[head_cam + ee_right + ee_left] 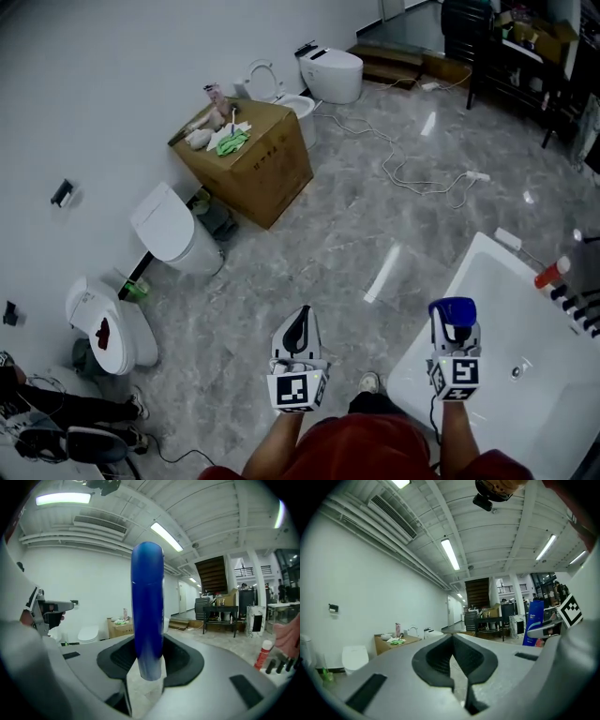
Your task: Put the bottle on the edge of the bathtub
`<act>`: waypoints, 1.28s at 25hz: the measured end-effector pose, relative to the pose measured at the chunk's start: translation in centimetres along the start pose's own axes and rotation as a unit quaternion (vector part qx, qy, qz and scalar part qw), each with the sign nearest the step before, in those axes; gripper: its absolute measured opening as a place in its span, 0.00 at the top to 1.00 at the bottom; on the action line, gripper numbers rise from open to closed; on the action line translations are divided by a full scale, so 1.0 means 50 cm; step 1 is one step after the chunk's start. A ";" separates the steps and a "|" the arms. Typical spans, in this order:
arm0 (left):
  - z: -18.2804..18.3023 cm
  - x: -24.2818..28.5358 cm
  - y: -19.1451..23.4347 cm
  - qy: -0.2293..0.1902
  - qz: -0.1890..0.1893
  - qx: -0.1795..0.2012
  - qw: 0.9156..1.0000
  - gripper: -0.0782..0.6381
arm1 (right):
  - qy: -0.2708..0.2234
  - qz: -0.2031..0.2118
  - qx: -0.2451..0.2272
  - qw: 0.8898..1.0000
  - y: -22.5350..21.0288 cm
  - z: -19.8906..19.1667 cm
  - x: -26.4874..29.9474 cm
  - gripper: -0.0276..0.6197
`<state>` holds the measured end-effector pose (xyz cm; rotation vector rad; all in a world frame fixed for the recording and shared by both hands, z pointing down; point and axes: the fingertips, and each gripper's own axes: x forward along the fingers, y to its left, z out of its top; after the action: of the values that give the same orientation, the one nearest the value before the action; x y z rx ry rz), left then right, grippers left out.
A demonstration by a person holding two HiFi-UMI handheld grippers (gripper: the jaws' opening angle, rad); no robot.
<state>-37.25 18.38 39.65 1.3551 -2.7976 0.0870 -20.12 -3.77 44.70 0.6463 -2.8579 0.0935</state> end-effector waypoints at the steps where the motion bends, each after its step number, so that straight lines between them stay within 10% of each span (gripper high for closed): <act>1: 0.001 0.026 -0.007 0.000 -0.009 0.000 1.000 0.88 | 0.000 -0.008 0.002 1.000 -0.012 0.003 0.009 0.72; 12: 0.008 0.271 -0.201 -0.008 -0.160 -0.007 0.987 0.88 | 0.007 -0.130 0.029 0.991 -0.189 -0.004 0.012 0.72; 32: -0.174 0.751 -0.538 0.020 -0.380 0.008 0.925 0.88 | 0.068 -0.318 0.108 0.940 -0.504 -0.194 0.210 0.72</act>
<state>-39.37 -27.13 51.32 2.2810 -2.0392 0.1086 -16.67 -29.86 56.85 1.5025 -2.3853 0.3337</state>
